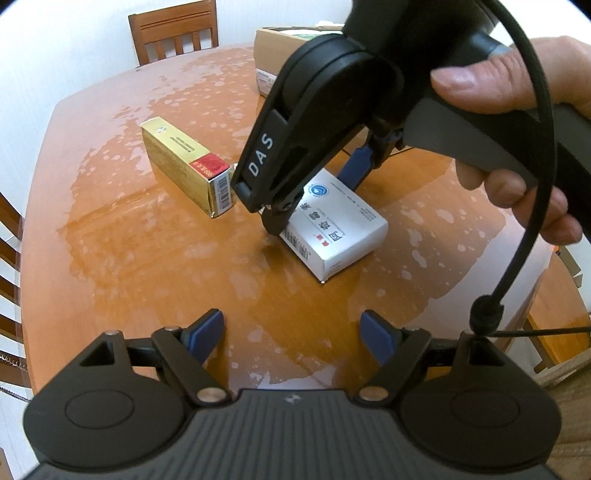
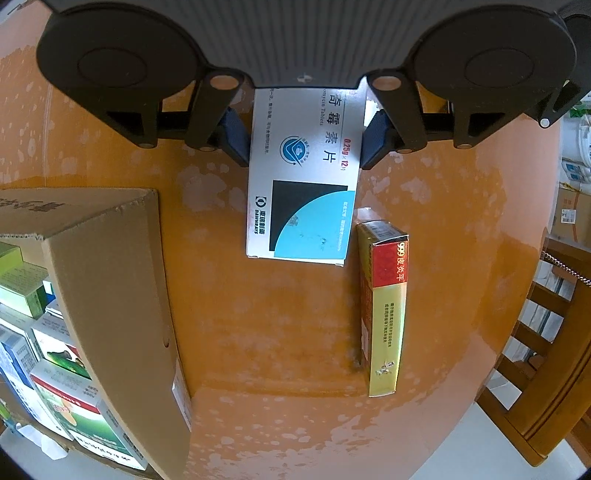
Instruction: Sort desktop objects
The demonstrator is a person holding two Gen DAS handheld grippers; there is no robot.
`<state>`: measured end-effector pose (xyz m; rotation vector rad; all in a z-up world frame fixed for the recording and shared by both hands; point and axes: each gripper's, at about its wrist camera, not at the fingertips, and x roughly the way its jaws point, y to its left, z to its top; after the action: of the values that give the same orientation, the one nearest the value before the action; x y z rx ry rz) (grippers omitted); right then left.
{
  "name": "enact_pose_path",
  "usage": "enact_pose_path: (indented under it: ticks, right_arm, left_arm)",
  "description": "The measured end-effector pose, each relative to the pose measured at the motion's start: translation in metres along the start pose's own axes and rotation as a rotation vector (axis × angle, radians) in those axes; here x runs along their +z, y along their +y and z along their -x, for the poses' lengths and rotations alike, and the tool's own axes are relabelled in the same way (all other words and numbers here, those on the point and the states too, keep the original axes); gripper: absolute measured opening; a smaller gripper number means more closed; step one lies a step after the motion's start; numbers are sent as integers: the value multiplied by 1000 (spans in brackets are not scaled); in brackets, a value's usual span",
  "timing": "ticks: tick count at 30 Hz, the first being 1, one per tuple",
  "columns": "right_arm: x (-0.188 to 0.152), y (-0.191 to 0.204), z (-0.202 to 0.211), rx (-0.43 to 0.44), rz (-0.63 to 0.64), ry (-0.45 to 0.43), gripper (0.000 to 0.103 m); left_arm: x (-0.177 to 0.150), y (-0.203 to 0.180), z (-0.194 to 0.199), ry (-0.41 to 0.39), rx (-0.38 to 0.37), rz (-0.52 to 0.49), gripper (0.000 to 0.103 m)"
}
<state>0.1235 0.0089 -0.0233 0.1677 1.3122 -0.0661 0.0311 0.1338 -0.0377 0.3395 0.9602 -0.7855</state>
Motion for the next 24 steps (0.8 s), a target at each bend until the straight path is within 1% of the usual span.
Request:
enact_pose_path:
  ticks: [9, 14, 18, 20, 24]
  right_arm:
    - [5, 1, -7, -20, -24, -11, 69]
    - [6, 4, -4, -27, -31, -8, 72]
    - [6, 5, -5, -28, -29, -12, 73]
    - [5, 6, -5, -21, -22, -18, 72]
    - [6, 8, -5, -21, -13, -21, 67]
  left_arm:
    - [-1, 5, -1, 5, 8, 9, 81]
    - [-1, 8, -2, 7, 4, 5, 81]
    - [-2, 10, -2, 8, 2, 2, 81]
    - [-2, 10, -2, 8, 2, 1, 81]
    - [-1, 12, -3, 8, -2, 3, 81]
